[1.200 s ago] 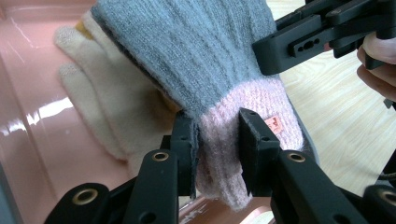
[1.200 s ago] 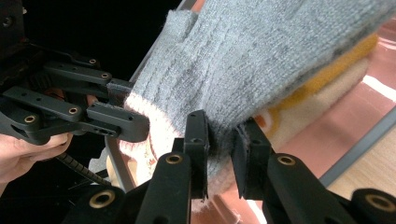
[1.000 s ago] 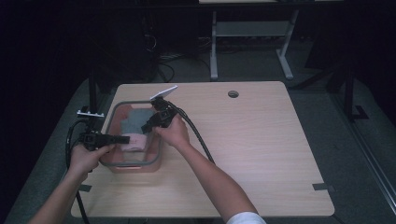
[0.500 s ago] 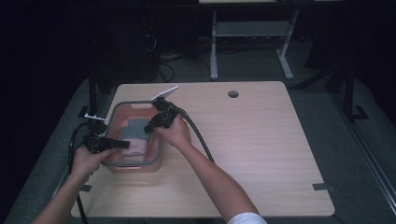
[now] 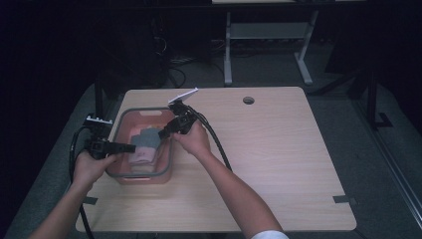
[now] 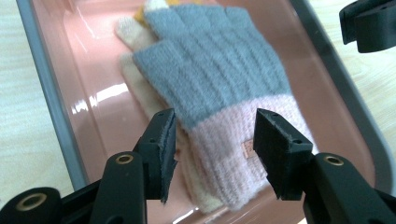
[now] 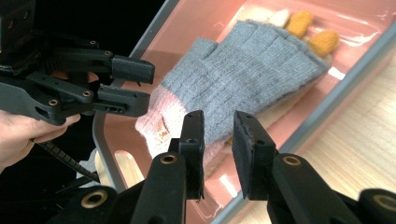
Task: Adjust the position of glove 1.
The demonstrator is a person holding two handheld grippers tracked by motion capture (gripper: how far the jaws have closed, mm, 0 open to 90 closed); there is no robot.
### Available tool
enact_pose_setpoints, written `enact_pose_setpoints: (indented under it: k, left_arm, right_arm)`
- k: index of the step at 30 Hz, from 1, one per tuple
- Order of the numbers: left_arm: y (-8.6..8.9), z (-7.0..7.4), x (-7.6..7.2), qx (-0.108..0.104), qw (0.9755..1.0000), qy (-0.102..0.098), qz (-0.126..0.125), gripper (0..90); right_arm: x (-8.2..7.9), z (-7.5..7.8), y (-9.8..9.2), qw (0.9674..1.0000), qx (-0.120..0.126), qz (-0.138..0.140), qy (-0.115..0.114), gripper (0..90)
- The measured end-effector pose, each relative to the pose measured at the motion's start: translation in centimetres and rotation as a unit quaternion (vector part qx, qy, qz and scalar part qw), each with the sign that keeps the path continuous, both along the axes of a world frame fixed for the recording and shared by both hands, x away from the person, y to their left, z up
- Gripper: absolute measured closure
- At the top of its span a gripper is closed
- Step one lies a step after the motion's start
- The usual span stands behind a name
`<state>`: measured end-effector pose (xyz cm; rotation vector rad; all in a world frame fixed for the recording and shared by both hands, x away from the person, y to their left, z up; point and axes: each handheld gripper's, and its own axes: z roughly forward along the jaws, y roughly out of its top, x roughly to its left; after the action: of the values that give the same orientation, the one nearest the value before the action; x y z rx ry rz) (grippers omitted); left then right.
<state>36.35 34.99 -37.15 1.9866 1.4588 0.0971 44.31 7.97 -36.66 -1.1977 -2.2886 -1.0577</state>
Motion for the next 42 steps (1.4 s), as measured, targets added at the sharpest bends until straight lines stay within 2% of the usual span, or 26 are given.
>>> enact_pose_setpoints:
  k: [8,10,12,17,31,42]
  left_arm:
    - [-0.3,1.1,0.1,-0.004,0.9998,-0.018,0.001,49.1]
    - [-0.4,1.4,0.2,-0.011,0.9995,-0.028,0.006,48.3]
    - [-0.6,1.7,0.2,-0.009,0.9993,-0.036,0.009,47.6]
    - [-1.3,2.4,0.1,-0.014,0.9987,-0.049,0.004,45.5]
    - [-4.3,3.3,0.5,-0.018,0.9978,-0.059,-0.023,43.4]
    - [-5.0,3.4,0.7,-0.021,0.9975,-0.059,-0.031,40.1]
  right_arm:
    - [-0.1,1.0,-1.4,0.9999,0.01,-0.007,-0.012,67.3]
    - [-0.1,1.2,-1.9,0.9998,0.017,-0.006,-0.01,65.6]
    - [-0.1,1.4,-2.3,0.9998,0.017,-0.01,-0.009,64.4]
    - [-0.5,1.5,-3.8,0.9994,0.027,-0.017,-0.01,61.5]
    - [-0.7,2.7,-7.3,0.9985,0.029,-0.041,-0.022,57.1]
    - [-0.9,2.5,-9.2,0.998,0.025,-0.054,-0.022,55.8]
